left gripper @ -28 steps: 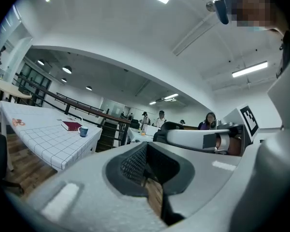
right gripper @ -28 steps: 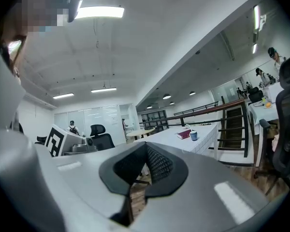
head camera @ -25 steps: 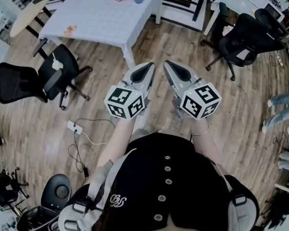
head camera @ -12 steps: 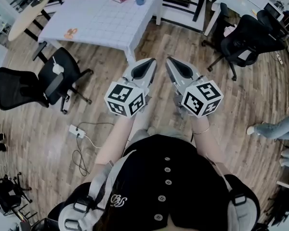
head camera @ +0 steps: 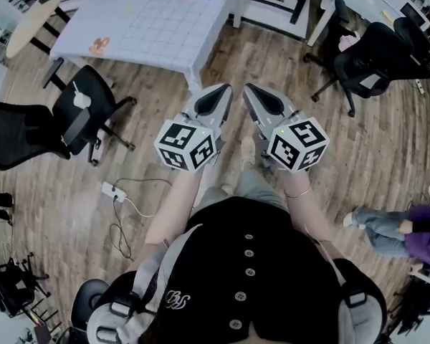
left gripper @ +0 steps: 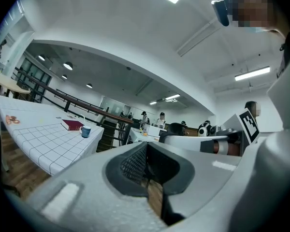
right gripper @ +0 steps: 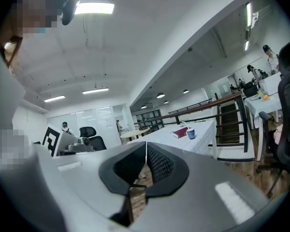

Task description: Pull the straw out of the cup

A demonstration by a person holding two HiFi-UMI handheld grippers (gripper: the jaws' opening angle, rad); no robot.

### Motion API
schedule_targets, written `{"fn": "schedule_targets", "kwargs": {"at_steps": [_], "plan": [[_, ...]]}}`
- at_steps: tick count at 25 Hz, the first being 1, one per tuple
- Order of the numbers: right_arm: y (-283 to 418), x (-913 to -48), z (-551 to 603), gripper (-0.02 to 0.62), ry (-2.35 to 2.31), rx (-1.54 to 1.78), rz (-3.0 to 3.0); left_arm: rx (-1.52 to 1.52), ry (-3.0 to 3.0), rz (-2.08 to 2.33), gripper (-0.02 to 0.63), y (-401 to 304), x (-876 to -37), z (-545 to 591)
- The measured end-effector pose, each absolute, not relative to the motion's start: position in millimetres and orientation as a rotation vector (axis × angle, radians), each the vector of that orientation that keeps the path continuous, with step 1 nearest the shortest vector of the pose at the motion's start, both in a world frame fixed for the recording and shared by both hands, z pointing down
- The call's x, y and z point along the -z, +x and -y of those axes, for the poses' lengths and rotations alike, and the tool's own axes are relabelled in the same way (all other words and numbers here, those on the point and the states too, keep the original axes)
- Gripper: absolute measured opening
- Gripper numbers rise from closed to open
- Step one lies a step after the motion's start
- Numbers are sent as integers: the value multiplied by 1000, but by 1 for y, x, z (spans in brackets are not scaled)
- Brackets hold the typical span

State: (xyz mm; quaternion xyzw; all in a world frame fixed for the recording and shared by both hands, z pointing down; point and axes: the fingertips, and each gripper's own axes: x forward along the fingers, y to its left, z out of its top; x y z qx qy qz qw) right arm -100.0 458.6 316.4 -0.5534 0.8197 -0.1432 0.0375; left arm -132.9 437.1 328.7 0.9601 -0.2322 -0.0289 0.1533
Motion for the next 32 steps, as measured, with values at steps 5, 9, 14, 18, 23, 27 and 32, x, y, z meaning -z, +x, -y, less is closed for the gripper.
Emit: {"fn": "schedule_targets", "kwargs": {"at_steps": [5,9,14,18,23,27,32], "plan": [[-66,-317,-409,0,-1669,436,-2528,107,2755,707,-2,-107,-327,-387],[-36,-306,-367,0,-1587,420,-2560,120,2747,735,-2,-74,-320,-344],[-4,-297,-317,0,-1526,402,-2598,125,2750,780,-2,-34,-311,-300],[19,-295,-285,0,-1473,400,-2628,136,2748,829,-2,-11,-306,-265],[44,-301,-260,0,-1440,422,-2656,149,2729,870,-2,11,-308,-234],[57,-307,-249,0,-1423,460,-2667,125,2715,862,-2,26,-316,-222],[67,-315,-231,0,-1430,488,-2668,103,2701,851,-2,39,-326,-205]]}}
